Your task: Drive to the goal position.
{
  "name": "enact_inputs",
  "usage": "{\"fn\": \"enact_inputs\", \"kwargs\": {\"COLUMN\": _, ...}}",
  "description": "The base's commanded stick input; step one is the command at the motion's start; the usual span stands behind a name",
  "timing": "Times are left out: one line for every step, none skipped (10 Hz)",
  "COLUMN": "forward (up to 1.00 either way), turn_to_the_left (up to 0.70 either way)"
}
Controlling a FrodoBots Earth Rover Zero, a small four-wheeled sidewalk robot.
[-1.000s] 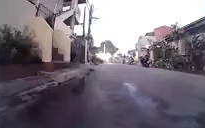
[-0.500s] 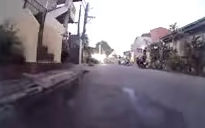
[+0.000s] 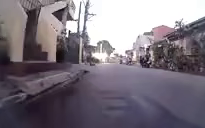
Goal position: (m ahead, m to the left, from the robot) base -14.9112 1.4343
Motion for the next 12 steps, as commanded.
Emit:
{"fn": "enact_inputs", "kwargs": {"forward": 1.0, "turn_to_the_left": 0.0}}
{"fn": "enact_inputs", "kwargs": {"forward": 1.0, "turn_to_the_left": 0.0}}
{"fn": "enact_inputs", "kwargs": {"forward": 1.0, "turn_to_the_left": 0.0}}
{"fn": "enact_inputs", "kwargs": {"forward": 1.0, "turn_to_the_left": 0.0}}
{"fn": "enact_inputs", "kwargs": {"forward": 1.0, "turn_to_the_left": 0.0}}
{"fn": "enact_inputs", "kwargs": {"forward": 1.0, "turn_to_the_left": 0.0}}
{"fn": "enact_inputs", "kwargs": {"forward": 1.0, "turn_to_the_left": 0.0}}
{"fn": "enact_inputs", "kwargs": {"forward": 1.0, "turn_to_the_left": 0.0}}
{"fn": "enact_inputs", "kwargs": {"forward": 1.0, "turn_to_the_left": 0.0}}
{"fn": "enact_inputs", "kwargs": {"forward": 1.0, "turn_to_the_left": 0.0}}
{"fn": "enact_inputs", "kwargs": {"forward": 1.0, "turn_to_the_left": 0.0}}
{"fn": "enact_inputs", "kwargs": {"forward": 1.0, "turn_to_the_left": 0.0}}
